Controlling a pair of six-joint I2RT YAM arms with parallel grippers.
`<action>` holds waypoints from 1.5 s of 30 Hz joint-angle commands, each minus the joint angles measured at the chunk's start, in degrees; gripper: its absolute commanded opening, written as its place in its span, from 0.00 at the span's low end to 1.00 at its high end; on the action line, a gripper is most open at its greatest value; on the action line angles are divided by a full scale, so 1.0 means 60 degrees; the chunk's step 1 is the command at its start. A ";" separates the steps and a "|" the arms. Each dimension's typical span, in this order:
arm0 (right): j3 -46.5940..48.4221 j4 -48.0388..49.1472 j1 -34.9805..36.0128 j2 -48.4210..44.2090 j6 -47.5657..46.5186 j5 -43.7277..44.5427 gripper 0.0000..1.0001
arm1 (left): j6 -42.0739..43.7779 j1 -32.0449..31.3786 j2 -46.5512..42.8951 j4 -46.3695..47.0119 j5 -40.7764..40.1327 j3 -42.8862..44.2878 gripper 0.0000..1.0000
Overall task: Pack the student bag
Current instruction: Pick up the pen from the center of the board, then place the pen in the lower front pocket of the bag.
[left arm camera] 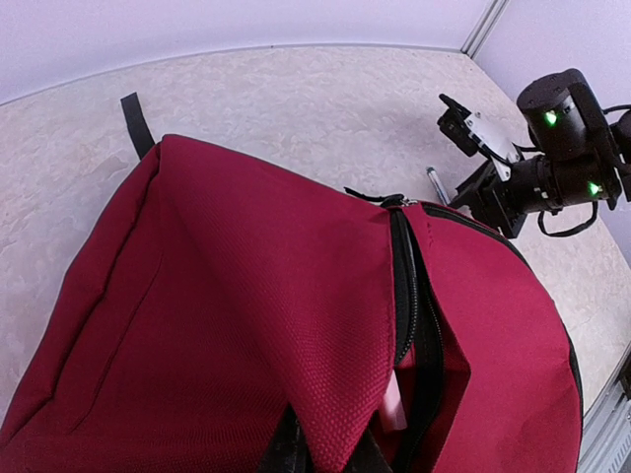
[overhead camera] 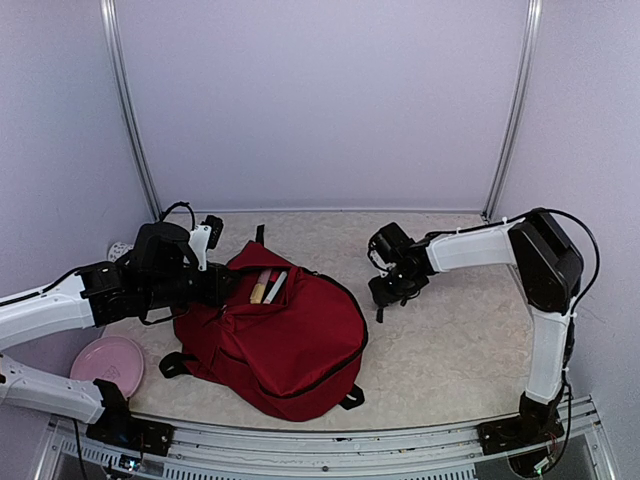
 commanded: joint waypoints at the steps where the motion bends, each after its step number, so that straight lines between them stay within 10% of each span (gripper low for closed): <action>1: -0.1124 -0.0424 -0.0522 -0.0583 -0.1033 -0.0641 0.62 | 0.0180 -0.0006 -0.0180 0.0375 -0.0119 0.0023 0.10; 6: -0.0452 -0.0834 -0.0836 0.0041 -0.1756 -0.2211 0.51 | 0.0187 0.0009 -0.0178 0.0347 -0.0104 0.0018 0.10; 14: 0.0395 -0.1748 -0.0895 0.0527 -0.1219 -0.1689 0.00 | 0.0092 -0.0006 -0.0546 0.0173 -0.0195 -0.0103 0.10; 23: -0.0103 -0.1248 -0.0847 -0.2187 -0.2020 -0.3217 0.00 | 0.0459 0.0087 -0.0544 0.0466 0.0269 -0.0193 0.10; 31: -0.0950 0.3355 0.0753 -0.4403 -0.3275 -0.6896 0.00 | 0.0574 0.0500 -0.1086 0.1043 0.1042 -0.0477 0.09; 37: -0.0302 0.6509 0.2969 -0.2891 -0.7144 -0.7841 0.00 | 0.0547 0.0523 -0.1262 0.1010 0.1258 -0.0471 0.09; 45: 0.1285 0.6714 0.3399 -0.0459 -1.1490 -0.6548 0.00 | 0.0646 0.0521 -0.1475 0.0938 0.1517 -0.0469 0.08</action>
